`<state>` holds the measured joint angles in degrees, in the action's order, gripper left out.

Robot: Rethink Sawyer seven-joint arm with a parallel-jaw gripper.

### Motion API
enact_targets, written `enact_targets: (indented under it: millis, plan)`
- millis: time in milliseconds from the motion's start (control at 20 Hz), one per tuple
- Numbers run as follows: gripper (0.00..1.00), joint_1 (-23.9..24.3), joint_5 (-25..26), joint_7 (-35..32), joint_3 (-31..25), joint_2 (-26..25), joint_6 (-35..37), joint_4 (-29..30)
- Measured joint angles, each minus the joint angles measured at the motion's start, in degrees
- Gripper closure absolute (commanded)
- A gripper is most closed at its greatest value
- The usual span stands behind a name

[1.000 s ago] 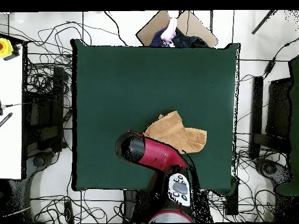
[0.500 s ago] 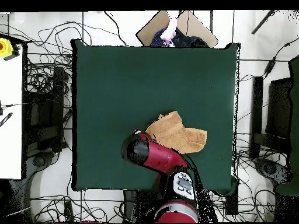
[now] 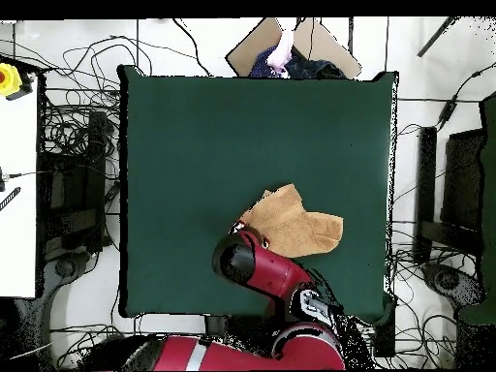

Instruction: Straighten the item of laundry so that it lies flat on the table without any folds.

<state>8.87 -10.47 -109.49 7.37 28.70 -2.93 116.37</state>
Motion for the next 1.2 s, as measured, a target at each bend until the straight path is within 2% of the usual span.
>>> enact_targets:
  millis: [350,1200]
  plan:
    - [0.00,0.53,-0.02,0.00,-0.86,-0.14,-0.67,2.34]
    - [0.00,2.96,-0.24,0.00,-8.84,5.95,-0.71,7.60]
